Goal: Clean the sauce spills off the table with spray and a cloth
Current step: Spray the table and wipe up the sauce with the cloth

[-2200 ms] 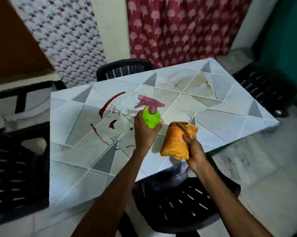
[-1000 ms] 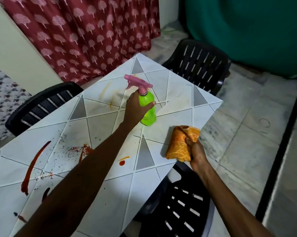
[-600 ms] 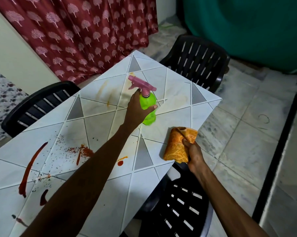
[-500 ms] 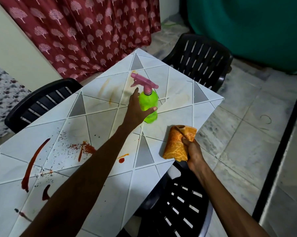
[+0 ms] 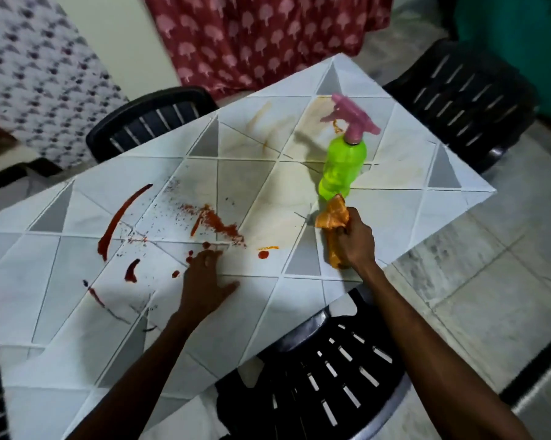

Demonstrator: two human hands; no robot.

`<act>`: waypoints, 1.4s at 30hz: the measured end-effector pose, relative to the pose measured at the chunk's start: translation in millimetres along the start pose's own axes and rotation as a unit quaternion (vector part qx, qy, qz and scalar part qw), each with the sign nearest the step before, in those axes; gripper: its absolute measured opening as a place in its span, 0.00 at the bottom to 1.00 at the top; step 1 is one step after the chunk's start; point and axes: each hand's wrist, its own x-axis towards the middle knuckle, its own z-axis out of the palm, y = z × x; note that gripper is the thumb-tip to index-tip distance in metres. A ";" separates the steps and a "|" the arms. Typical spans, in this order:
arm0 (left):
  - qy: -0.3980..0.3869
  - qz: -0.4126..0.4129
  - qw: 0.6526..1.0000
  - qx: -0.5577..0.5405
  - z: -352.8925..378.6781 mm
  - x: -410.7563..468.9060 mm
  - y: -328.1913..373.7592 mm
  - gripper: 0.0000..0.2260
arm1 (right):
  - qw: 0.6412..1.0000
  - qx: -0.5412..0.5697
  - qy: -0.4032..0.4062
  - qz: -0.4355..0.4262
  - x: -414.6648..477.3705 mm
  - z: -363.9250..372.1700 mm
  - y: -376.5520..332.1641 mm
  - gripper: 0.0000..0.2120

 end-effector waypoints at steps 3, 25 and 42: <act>-0.004 -0.028 0.999 0.036 0.9 -29.0 -32.4 0.44 | 0.999 -0.026 -0.029 -0.027 3.0 33.8 -17.0 0.25; 0.010 -0.031 0.999 -0.022 -15.9 -85.3 -114.7 0.34 | 0.969 0.006 -0.243 -0.051 -133.0 206.1 -112.6 0.17; -0.089 -0.031 0.994 0.060 -49.5 -58.5 -142.8 0.38 | 0.987 0.081 -0.045 0.134 -80.9 164.3 -119.5 0.23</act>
